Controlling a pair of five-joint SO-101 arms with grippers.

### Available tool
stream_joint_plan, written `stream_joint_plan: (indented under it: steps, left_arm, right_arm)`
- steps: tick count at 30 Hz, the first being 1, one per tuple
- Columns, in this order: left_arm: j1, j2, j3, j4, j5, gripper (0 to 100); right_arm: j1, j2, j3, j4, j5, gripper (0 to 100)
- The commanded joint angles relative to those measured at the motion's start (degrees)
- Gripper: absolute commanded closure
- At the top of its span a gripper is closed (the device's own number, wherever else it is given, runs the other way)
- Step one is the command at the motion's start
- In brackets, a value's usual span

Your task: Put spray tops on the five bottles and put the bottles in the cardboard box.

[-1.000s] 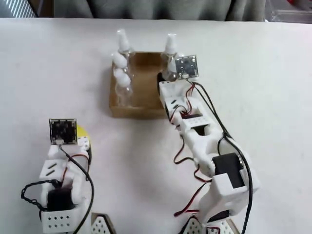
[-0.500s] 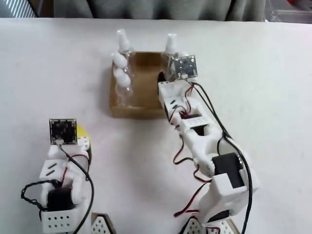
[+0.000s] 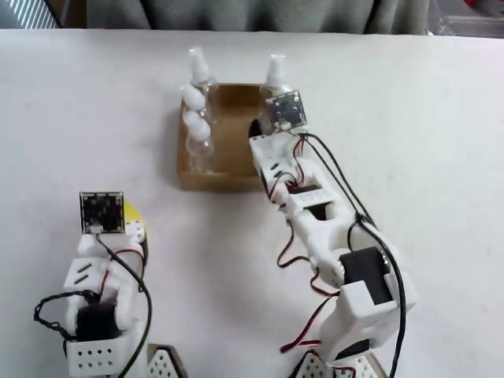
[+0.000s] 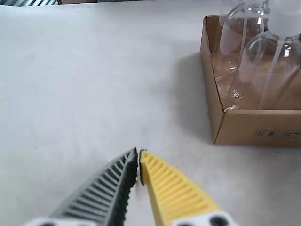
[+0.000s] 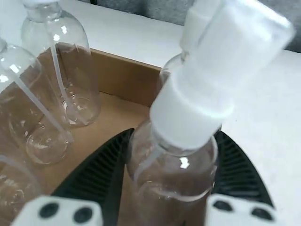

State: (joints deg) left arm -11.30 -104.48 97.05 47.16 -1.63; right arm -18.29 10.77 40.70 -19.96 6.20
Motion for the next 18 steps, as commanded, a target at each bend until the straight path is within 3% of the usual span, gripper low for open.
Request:
stream_joint_plan:
  steps: [1, 8, 18]
  left_arm:
    - [-0.84, -0.40, -0.09, -0.35, -0.62, 98]
    - [-0.84, -0.40, -0.09, -0.44, -0.62, 98]
    - [-0.84, -0.40, -0.09, -0.44, -0.62, 98]
  right_arm:
    - [-0.13, -3.30, -0.70, 0.57, 1.05, 79.6]
    - [-0.13, -3.30, -0.70, 3.12, 1.14, 68.4]
    - [-0.13, -3.38, -0.97, 3.65, 0.97, 67.6]
